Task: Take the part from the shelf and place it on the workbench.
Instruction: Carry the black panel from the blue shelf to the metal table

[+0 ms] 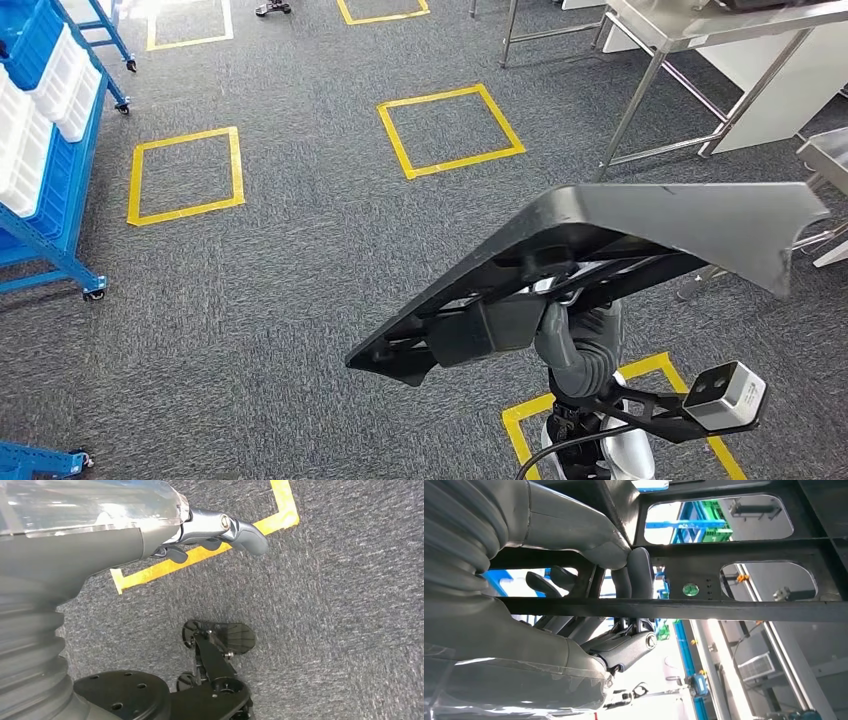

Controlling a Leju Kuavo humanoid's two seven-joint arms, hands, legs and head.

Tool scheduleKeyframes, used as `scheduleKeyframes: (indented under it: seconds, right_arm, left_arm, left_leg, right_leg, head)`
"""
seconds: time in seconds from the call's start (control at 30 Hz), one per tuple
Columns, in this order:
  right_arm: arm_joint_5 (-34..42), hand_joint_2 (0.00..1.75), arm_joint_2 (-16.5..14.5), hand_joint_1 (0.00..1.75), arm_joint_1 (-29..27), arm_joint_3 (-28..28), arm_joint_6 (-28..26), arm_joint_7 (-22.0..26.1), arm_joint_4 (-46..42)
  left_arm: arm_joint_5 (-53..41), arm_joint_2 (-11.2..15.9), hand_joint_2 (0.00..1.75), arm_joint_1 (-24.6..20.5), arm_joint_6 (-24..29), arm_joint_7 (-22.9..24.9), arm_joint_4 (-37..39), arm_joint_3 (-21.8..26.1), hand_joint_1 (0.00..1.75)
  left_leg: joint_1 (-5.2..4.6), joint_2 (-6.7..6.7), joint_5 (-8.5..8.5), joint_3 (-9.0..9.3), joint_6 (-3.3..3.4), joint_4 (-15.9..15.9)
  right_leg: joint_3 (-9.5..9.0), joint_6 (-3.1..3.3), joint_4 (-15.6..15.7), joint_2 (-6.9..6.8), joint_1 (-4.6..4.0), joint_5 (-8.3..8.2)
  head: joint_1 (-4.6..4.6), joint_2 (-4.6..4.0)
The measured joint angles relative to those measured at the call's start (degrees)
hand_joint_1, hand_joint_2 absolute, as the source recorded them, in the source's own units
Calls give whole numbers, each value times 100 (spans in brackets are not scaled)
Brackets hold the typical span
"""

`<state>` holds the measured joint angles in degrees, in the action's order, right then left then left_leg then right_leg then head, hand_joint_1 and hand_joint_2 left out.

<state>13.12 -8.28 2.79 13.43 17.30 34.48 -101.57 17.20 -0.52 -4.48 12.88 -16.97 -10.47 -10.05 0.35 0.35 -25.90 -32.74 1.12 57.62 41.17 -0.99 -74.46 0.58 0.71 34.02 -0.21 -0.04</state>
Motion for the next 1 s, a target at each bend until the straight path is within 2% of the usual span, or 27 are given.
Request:
scheduleKeyframes:
  seconds: [0.03,0.1,0.17,0.23,0.3,0.33,0.4,0.43,0.47,0.5,0.53,0.6,0.67,0.7,0.8,0.87,0.93,0.97,1.0]
  right_arm:
    - [-5,175,0,175,-4,1,-17,2,-1]
    - [-20,175,0,175,-2,1,-64,8,-12]
    - [-48,175,0,175,2,3,-124,34,-47]
    - [-101,175,0,175,-10,6,-186,72,-97]
    - [-157,175,-1,175,-38,11,-232,91,-157]
    - [-176,175,-4,175,-49,15,-245,93,-188]
    - [-211,175,-11,175,-68,22,-263,93,-235]
    - [-225,175,-14,175,-81,23,-266,91,-247]
    - [-239,175,-15,175,-97,24,-266,87,-253]
    - [-251,175,-15,175,-110,24,-266,81,-255]
    - [-265,175,-15,175,-120,24,-267,76,-257]
    - [-292,175,-15,175,-125,25,-271,69,-274]
    - [-309,175,-15,175,-127,26,-272,68,-302]
    - [-317,175,-15,175,-129,27,-272,68,-313]
    - [-331,175,-15,175,-142,30,-272,65,-331]
    - [-330,175,-15,175,-146,30,-273,65,-345]
    - [-328,175,-15,175,-165,30,-276,66,-350]
    - [-327,175,-15,175,-180,30,-278,66,-349]
    - [-327,175,-15,175,-194,30,-279,66,-348]
  left_arm:
    - [-7,7,175,-6,3,5,0,0,0]
    - [-29,16,175,-32,13,11,0,0,0]
    - [-49,25,175,-62,31,17,0,0,0]
    - [-64,38,175,-75,55,35,0,0,0]
    - [-86,56,175,-79,84,57,0,0,0]
    - [-93,63,175,-81,95,65,0,0,0]
    - [-99,74,175,-80,106,74,0,-1,0]
    - [-99,75,175,-77,110,76,0,-1,0]
    - [-101,76,175,-74,114,77,0,-1,0]
    - [-101,76,175,-71,118,77,0,0,0]
    - [-102,77,175,-70,119,77,0,0,0]
    - [-104,79,175,-74,119,75,0,0,0]
    - [-106,80,175,-80,118,70,0,0,0]
    - [-107,80,175,-79,118,68,0,0,0]
    - [-105,78,175,-62,118,57,0,0,0]
    - [-104,75,175,-57,118,48,0,1,0]
    - [-102,74,175,-48,119,42,0,3,0]
    - [-101,74,175,-38,119,40,0,4,0]
    - [-100,74,175,-26,120,40,0,4,0]
  left_leg:
    - [-4,3,-2,3,-1,3]
    - [-12,3,-11,13,-13,13]
    - [-32,0,-25,4,-54,33]
    - [-40,8,-28,-7,-115,37]
    - [-29,13,-74,-24,-180,74]
    - [-24,10,-170,-81,-208,211]
    - [-7,0,-507,-351,-254,825]
    - [-1,-1,-680,-537,-271,1221]
    - [5,-1,-779,-684,-284,1526]
    - [9,0,-774,-748,-291,1653]
    - [13,0,-662,-704,-291,1553]
    - [21,-4,-286,-356,-271,830]
    - [9,-14,-81,-50,-227,205]
    - [-2,-19,-71,3,-202,89]
    - [-2,-18,-37,15,-106,37]
    - [16,-8,-2,27,-37,-12]
    - [12,2,8,17,-6,-18]
    - [9,5,8,9,-2,-15]
    - [7,7,8,4,-1,-11]
  right_leg:
    - [-62,9,119,-2,-1,-121]
    - [-417,52,810,-31,-9,-485]
    - [-710,100,1409,-62,-36,-680]
    - [-753,136,1545,-55,-63,-684]
    - [-768,194,1586,-41,-43,-712]
    - [-783,230,1611,-40,-30,-724]
    - [-802,276,1632,-44,-28,-730]
    - [-801,291,1628,-44,-34,-726]
    - [-801,296,1623,-42,-40,-723]
    - [-801,299,1616,-38,-45,-720]
    - [-803,297,1607,-31,-46,-715]
    - [-811,280,1585,-17,-46,-697]
    - [-805,238,1558,-5,-65,-679]
    - [-798,215,1553,-3,-72,-679]
    - [-787,129,1537,-4,-67,-660]
    - [-654,73,1226,-14,-58,-440]
    - [-320,37,515,-22,-41,-67]
    - [-148,27,165,-24,-34,64]
    - [-42,20,-37,-25,-30,96]
  head:
    - [1,0]
    - [1,0]
    - [-3,0]
    - [-7,0]
    - [-6,0]
    - [-9,0]
    - [-11,0]
    - [-14,0]
    - [-13,0]
    - [-13,0]
    - [-14,0]
    - [-13,0]
    - [-9,0]
    - [-8,0]
    - [-4,0]
    - [-1,0]
    - [2,0]
    - [1,0]
    - [1,0]
